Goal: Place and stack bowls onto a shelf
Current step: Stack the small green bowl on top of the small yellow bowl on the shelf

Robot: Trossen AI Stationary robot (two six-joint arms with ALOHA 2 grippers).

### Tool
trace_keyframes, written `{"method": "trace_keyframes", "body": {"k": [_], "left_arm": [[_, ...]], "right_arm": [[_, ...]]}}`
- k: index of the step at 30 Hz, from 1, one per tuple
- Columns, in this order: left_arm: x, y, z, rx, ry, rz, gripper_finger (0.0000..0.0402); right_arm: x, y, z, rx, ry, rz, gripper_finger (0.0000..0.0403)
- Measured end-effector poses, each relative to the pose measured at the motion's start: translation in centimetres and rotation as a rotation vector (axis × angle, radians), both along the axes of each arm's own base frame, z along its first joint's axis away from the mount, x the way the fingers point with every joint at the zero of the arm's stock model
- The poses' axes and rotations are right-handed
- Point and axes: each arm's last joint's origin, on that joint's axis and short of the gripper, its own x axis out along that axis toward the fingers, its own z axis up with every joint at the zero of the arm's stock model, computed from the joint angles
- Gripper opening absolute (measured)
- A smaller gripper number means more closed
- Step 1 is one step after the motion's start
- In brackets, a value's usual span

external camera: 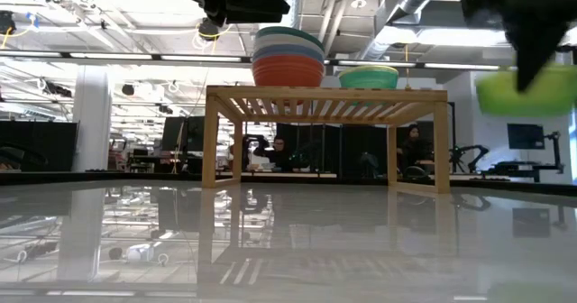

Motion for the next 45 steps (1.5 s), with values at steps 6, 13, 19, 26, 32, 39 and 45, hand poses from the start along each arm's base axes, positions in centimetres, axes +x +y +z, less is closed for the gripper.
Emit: {"method": "trace_keyframes", "body": {"k": [6,13,19,26,32,39,45], "left_arm": [[0.0,0.0,0.0,-0.001,-0.002,0.0,0.021],[0.0,0.0,0.0,-0.003,-0.003,0.0,0.021],[0.0,0.0,0.0,0.01,0.002,-0.001,0.021],[0.0,0.0,-0.2,0.03,0.026,-0.004,0.021],[-0.1,0.0,-0.4,0.035,0.051,-0.004,0.021],[-0.1,0.0,-0.5,0.037,0.061,-0.002,0.021],[-0.1,0.1,-0.5,0.039,0.061,0.014,0.021]], "right_arm": [[0.2,-2.7,6.7,-0.189,-0.158,0.063,0.0023],[3.1,-7.3,12.2,-0.434,-0.363,0.237,0.0023],[4.9,-11.0,13.9,-0.518,-0.514,0.332,0.0023],[7.3,-14.1,11.5,-0.396,-0.446,0.382,0.0024],[9.1,-15.1,8.9,-0.322,-0.326,0.388,0.0033],[9.8,-15.4,7.3,-0.239,-0.271,0.374,0.0065],[9.3,-15.3,8.2,-0.255,-0.317,0.374,0.0135]]}}
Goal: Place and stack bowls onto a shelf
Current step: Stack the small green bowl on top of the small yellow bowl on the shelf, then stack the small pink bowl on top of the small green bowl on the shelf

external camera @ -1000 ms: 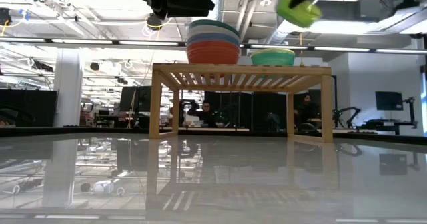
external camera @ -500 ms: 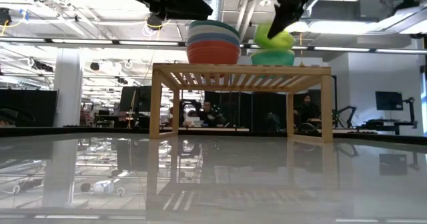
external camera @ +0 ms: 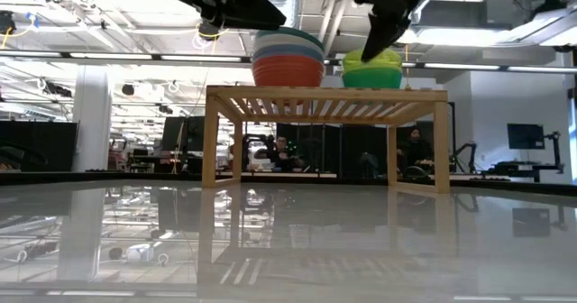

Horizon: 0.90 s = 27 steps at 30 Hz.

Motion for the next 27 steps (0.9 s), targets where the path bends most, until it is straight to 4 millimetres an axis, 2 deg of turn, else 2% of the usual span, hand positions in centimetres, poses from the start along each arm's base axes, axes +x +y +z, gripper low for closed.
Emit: {"method": "trace_keyframes", "body": {"k": [6,12,17,27], "left_arm": [[0.0,0.0,0.0,0.002,0.002,0.008,0.021],[0.0,0.0,0.0,0.003,0.003,0.012,0.021],[0.0,0.0,-0.1,-0.003,0.006,0.012,0.021],[0.0,0.0,-0.1,-0.021,-0.001,0.013,0.021]], "right_arm": [[-2.1,0.7,2.2,-0.014,-0.105,-0.049,0.0189],[-4.7,3.3,3.6,0.098,-0.168,-0.12,0.0199],[-6.1,7.2,1.2,0.209,-0.116,-0.086,0.0189],[-9.6,16.2,-6.7,0.403,0.094,0.057,0.0179]]}}
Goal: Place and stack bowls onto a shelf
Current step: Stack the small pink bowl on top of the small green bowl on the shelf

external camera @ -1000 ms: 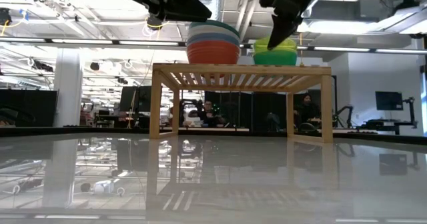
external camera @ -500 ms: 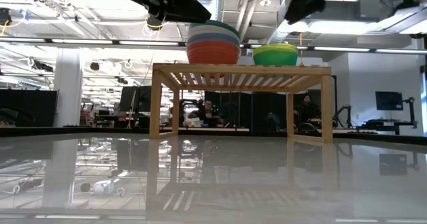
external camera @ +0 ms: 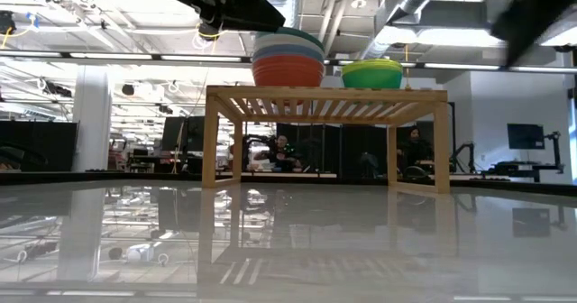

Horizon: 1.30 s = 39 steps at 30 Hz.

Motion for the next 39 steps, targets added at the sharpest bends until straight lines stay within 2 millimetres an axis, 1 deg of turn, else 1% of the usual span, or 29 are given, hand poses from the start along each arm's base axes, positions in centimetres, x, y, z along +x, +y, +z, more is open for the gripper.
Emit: {"method": "trace_keyframes", "body": {"k": [3,6,9,12,16,19,22,27,29,32,38,39], "left_arm": [[0.0,0.0,0.0,0.0,-0.001,0.0,0.021],[0.0,0.0,0.0,-0.001,-0.004,0.0,0.021],[0.0,0.0,0.1,-0.002,-0.012,0.002,0.021],[0.0,0.0,0.1,-0.002,-0.014,0.005,0.021],[0.0,0.0,0.2,-0.007,-0.023,0.006,0.021],[0.0,0.0,0.2,-0.007,-0.023,0.007,0.021],[0.0,0.0,0.2,-0.006,-0.022,0.008,0.021],[0.0,0.0,0.2,-0.005,-0.02,0.008,0.021],[0.0,0.0,0.2,0.0,-0.018,0.007,0.021],[0.0,0.0,0.2,0.001,-0.016,0.007,0.021],[0.0,0.0,0.1,0.003,-0.007,0.006,0.021],[0.0,0.0,0.1,0.003,-0.007,0.007,0.021]], "right_arm": [[-1.2,2.7,-2.5,0.018,0.084,0.048,0.0179],[-2.3,5.2,-4.3,0.043,0.166,0.094,0.0179],[-3.0,7.4,-5.3,0.066,0.195,0.126,0.0179],[-3.2,9.4,-6.2,0.079,0.193,0.161,0.0179],[-3.1,11.3,-7.7,0.07,0.203,0.199,0.0179],[-2.8,11.7,-8.7,0.035,0.236,0.198,0.0179],[-2.5,11.5,-9.5,-0.013,0.281,0.179,0.0179],[-1.8,11.1,-10.1,-0.045,0.304,0.195,0.0177],[-1.6,11.1,-10.2,-0.032,0.309,0.207,0.0168],[-1.3,11.2,-10.6,0.018,0.298,0.218,0.0134],[-1.4,11.2,-11.0,0.045,0.305,0.228,0.003],[-1.4,11.1,-10.9,0.049,0.302,0.229,0.0022]]}}
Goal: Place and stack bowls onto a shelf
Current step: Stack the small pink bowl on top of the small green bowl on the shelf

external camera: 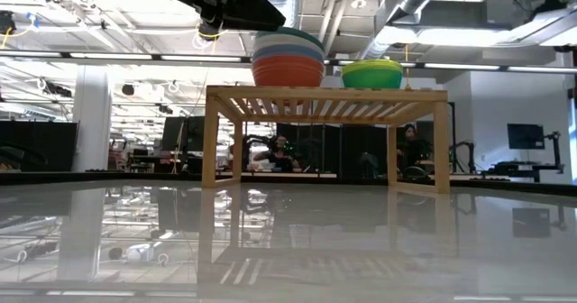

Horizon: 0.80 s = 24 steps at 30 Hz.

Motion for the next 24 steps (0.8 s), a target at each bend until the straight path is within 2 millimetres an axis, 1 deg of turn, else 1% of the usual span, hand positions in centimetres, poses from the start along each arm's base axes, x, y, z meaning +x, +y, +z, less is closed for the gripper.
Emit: {"method": "trace_keyframes", "body": {"k": [4,7,10,13,17,21,24], "left_arm": [[0.0,0.0,0.0,-0.001,-0.001,0.0,0.021],[0.0,0.0,0.0,0.0,-0.001,0.0,0.021],[0.0,0.0,0.0,0.004,0.0,-0.001,0.021],[0.0,0.1,0.0,0.004,0.0,0.001,0.021],[0.0,0.1,0.0,0.013,0.004,-0.001,0.021],[0.0,0.1,0.0,0.014,0.004,-0.001,0.021],[0.0,0.1,0.0,0.013,0.004,-0.001,0.021]], "right_arm": [[0.4,-0.8,1.0,0.025,-0.024,0.0,0.0026],[0.9,-1.8,2.7,0.04,-0.085,0.007,0.0032],[1.9,-3.4,5.0,0.042,-0.191,0.001,0.0026],[2.9,-5.5,7.8,0.03,-0.337,-0.058,0.0024],[4.0,-8.6,11.1,-0.036,-0.504,-0.199,0.003],[4.8,-12.1,14.3,-0.16,-0.652,-0.375,0.0028],[5.2,-14.6,16.5,-0.264,-0.724,-0.466,0.0026]]}}
